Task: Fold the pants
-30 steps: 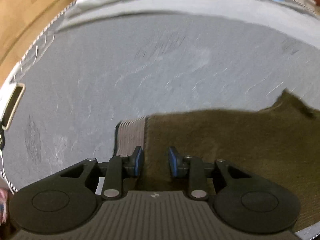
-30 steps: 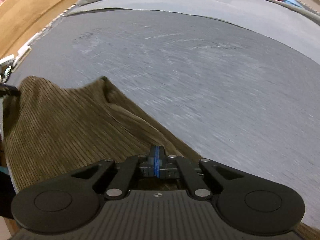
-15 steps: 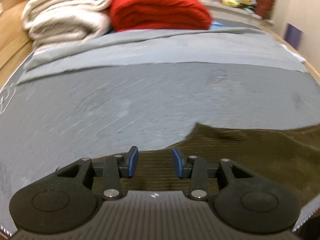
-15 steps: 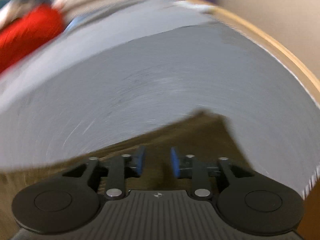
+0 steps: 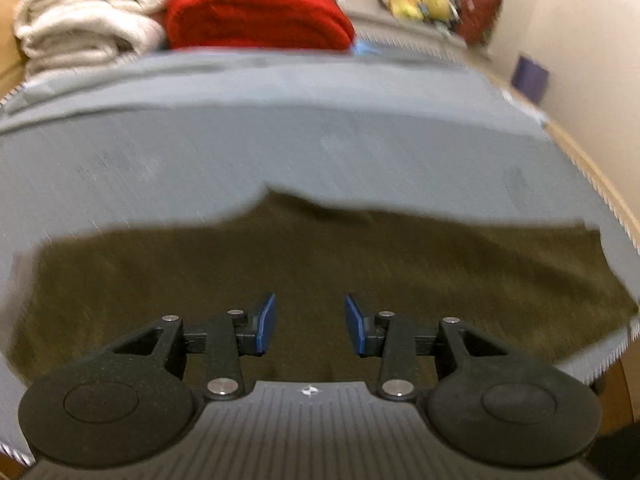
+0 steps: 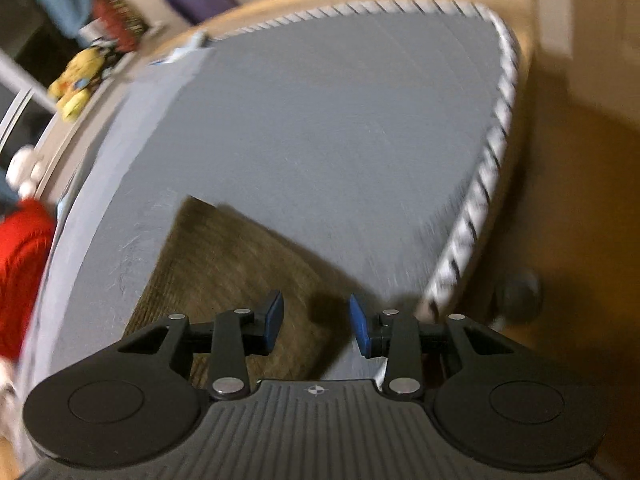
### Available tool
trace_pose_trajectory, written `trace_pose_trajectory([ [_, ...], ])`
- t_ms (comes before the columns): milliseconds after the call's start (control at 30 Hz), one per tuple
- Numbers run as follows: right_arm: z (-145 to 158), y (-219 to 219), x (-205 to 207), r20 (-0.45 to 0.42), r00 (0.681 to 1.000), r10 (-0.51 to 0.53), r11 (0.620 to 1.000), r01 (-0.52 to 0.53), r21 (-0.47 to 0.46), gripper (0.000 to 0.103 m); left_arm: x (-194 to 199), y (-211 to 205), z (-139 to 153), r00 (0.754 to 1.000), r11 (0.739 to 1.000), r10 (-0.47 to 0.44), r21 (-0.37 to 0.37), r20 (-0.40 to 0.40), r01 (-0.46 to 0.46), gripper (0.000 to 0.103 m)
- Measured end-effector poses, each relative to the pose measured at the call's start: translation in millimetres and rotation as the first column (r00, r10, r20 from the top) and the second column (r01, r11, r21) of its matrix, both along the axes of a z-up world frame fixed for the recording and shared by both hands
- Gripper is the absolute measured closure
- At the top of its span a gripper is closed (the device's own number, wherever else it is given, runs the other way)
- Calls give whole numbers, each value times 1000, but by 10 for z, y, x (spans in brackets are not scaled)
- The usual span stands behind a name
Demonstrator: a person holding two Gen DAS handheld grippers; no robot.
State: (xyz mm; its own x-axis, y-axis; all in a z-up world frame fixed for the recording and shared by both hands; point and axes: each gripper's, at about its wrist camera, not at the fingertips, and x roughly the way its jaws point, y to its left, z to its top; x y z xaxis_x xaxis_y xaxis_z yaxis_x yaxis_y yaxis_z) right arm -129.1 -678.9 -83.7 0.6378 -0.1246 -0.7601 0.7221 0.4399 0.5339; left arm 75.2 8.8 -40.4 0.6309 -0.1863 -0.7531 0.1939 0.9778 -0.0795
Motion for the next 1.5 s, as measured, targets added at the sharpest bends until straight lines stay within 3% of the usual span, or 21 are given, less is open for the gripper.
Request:
trace_pose_trajectory([
  [100, -133, 79, 86, -11, 1000, -21, 998, 21, 63, 63, -70, -263, 26, 994, 996, -85, 32, 66, 83, 59],
  [167, -232, 122, 238, -16, 1000, 5, 997, -4, 72, 62, -65, -410, -53, 987, 986, -127, 123, 95, 115, 59],
  [233, -324, 139, 366, -31, 1000, -3, 997, 5, 82, 62, -16, -473, -188, 988, 976, -131, 186, 76, 115, 59],
  [400, -414, 164, 487, 51, 992, -113, 992, 110, 61, 57, 71, -427, -331, 994, 979, -104, 181, 36, 96, 59],
  [467, -426, 236, 539, 65, 990, -124, 992, 123, 29, 66, 80, -390, -334, 994, 980, -99, 179, 37, 91, 59],
  [500, -420, 272, 558, 71, 990, -124, 992, 123, 11, 84, 81, -384, -331, 995, 981, -94, 177, 40, 86, 59],
  [567, -365, 336, 571, 104, 985, -140, 990, 142, -10, 84, 60, -365, -305, 995, 983, -86, 168, 47, 77, 59],
  [667, -73, 578, 644, 165, 981, -99, 984, 122, -132, 85, 102, -305, -219, 996, 987, -66, 154, 64, 55, 59],
  [767, 428, 1087, 838, 223, 971, 88, 934, -2, -357, 85, 149, -208, -133, 997, 992, -27, 126, 76, 18, 59],
  [867, 857, 1868, 1012, 251, 907, 338, 813, -148, -563, 85, 185, -86, -100, 997, 996, 25, 89, 70, -31, 59],
  [1000, 1117, 3192, 1149, 198, 718, 667, 576, -329, -749, 85, 215, 93, -102, 995, 994, 93, 60, 45, -95, 59],
  [1033, 1085, 3564, 1183, 162, 655, 738, 508, -381, -772, 85, 220, 137, -110, 993, 992, 108, 63, 40, -110, 59],
  [1133, 817, 4439, 1270, 33, 506, 862, 328, -507, -797, 85, 197, 280, -148, 989, 986, 145, 74, 23, -146, 59],
  [1233, 328, 5108, 1455, -191, 367, 910, 122, -679, -723, 85, 172, 397, -178, 984, 982, 176, 71, -2, -175, 59],
  [1267, 158, 5239, 1521, -257, 333, 907, 72, -726, -684, 85, 161, 440, -193, 984, 982, 179, 69, -13, -178, 59],
  [1333, -99, 5417, 1603, -361, 295, 885, 13, -789, -614, 85, 138, 512, -214, 982, 981, 185, 69, -24, -183, 59],
  [1367, -130, 5456, 1636, -375, 295, 879, 9, -796, -606, 85, 132, 533, -222, 981, 980, 190, 69, -25, -188, 59],
  [1400, -113, 5510, 1618, -382, 299, 875, 0, -788, -615, 84, 126, 563, -222, 982, 980, 189, 68, -27, -187, 59],
  [1500, 19, 5641, 1476, -402, 278, 873, -91, -715, -693, 84, 129, 623, -223, 980, 979, 196, 60, -27, -194, 59],
])
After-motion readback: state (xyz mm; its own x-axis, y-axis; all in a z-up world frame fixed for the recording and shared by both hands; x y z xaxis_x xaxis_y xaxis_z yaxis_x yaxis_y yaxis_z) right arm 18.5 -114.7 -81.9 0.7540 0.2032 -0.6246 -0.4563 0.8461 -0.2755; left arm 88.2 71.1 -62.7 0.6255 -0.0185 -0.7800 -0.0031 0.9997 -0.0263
